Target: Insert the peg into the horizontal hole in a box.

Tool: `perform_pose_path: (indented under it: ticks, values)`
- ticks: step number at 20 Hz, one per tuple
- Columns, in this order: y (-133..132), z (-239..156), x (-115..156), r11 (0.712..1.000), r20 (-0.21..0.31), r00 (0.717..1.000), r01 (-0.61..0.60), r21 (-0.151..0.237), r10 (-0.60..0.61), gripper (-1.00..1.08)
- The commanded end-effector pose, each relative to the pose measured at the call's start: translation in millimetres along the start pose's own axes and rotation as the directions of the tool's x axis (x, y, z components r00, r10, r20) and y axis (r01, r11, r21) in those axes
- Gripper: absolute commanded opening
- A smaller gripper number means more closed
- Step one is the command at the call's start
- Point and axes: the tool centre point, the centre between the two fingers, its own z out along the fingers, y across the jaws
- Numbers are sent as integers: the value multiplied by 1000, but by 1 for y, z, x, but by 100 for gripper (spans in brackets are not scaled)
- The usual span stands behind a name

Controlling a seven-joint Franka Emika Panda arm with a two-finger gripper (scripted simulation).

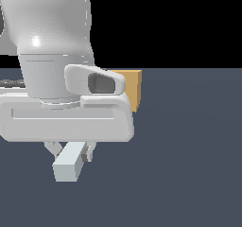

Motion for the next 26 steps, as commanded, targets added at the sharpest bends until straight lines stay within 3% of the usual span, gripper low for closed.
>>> perform_pose_path:
  ticks: [1, 17, 26]
  values:
    - [-1, -5, 23, 1000, 0, 1000, -27, -2, 27, -100]
    - [5, -29, 156, 985, 1, 985, -175, -2, 175, -100]
    - [15, -38, 204, 974, 1, 974, -229, -2, 229, -100]
